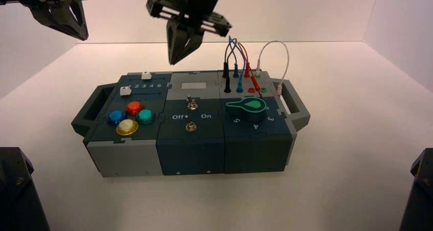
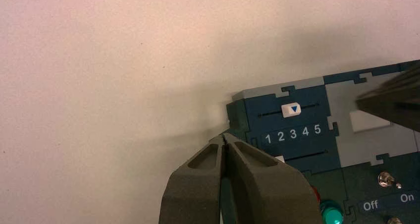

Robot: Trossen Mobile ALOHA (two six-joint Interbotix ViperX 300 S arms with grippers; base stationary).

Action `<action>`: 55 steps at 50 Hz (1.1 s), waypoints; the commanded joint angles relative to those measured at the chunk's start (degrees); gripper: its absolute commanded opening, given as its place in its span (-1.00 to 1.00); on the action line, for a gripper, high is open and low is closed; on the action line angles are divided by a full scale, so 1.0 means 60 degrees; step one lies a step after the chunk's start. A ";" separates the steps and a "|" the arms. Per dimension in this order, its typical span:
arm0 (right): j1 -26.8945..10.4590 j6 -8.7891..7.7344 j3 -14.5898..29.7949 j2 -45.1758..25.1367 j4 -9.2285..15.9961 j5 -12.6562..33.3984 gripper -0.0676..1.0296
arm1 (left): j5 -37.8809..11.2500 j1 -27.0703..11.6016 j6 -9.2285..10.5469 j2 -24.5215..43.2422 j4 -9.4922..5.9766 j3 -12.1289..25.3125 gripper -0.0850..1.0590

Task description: Move the top slider to position 1.

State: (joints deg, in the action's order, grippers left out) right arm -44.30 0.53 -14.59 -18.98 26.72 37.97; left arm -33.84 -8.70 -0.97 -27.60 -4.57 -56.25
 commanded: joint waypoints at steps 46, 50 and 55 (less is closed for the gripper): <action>-0.0513 -0.0029 0.1802 -0.1333 0.0674 0.0454 -0.91 | 0.0044 -0.0029 0.0000 -0.0044 0.0015 0.0308 -0.91; -0.0483 -0.0029 0.1802 -0.1333 0.0659 0.0454 -0.91 | 0.0029 -0.0029 0.0000 -0.0044 0.0015 0.0308 -0.91; -0.0469 -0.0044 0.1846 -0.1392 0.0630 0.0469 -0.91 | 0.0044 -0.0029 0.0000 -0.0044 0.0015 0.0308 -0.91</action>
State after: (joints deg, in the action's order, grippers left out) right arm -47.46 0.35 -5.45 -28.39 30.50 40.96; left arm -33.93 -8.70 -0.88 -27.60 -4.57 -56.25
